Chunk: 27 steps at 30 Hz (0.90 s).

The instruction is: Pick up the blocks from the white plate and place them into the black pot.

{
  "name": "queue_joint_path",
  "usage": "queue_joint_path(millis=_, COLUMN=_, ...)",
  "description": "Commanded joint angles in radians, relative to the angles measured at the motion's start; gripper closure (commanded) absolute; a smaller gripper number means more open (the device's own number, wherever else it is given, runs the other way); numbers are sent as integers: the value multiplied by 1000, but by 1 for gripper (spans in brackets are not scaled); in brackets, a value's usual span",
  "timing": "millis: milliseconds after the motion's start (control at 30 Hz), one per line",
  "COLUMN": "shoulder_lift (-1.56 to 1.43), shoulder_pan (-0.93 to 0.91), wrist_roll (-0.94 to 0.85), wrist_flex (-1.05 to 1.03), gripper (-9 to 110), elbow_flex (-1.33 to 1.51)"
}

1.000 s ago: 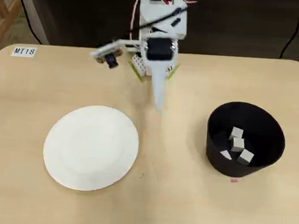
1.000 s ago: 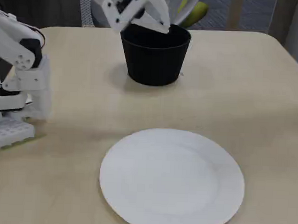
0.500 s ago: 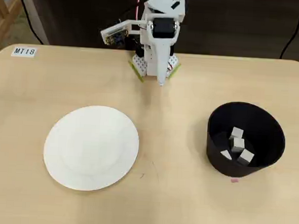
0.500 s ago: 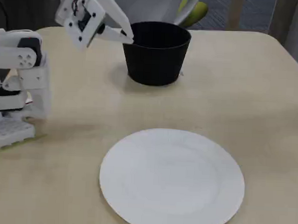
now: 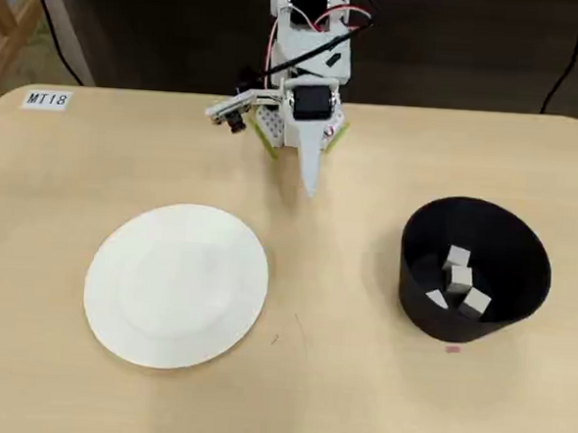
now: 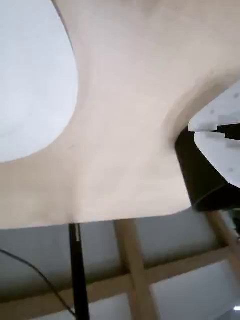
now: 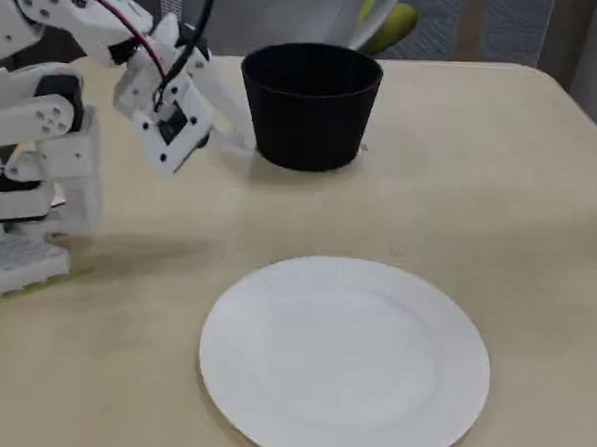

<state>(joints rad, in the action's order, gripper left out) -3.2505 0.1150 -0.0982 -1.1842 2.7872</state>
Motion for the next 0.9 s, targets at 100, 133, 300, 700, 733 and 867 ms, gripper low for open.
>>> queue_joint_path(millis=100, shoulder_lift=-2, shoulder_pan=2, wrist_roll=0, wrist_flex=12, gripper=104, elbow_flex=81)
queue_joint_path(millis=133, shoulder_lift=-2, shoulder_pan=2, wrist_roll=-5, wrist_flex=12, gripper=104, elbow_flex=91)
queue_joint_path(millis=300, shoulder_lift=-2, shoulder_pan=-6, wrist_roll=-2, wrist_flex=40, gripper=104, elbow_flex=156)
queue_joint_path(millis=700, shoulder_lift=-2, shoulder_pan=-17, wrist_roll=6, wrist_flex=46, gripper=97, elbow_flex=175)
queue_joint_path(millis=733, shoulder_lift=-2, shoulder_pan=-17, wrist_roll=5, wrist_flex=46, gripper=97, elbow_flex=175)
queue_joint_path(millis=867, shoulder_lift=-2, shoulder_pan=-17, wrist_roll=5, wrist_flex=46, gripper=97, elbow_flex=175)
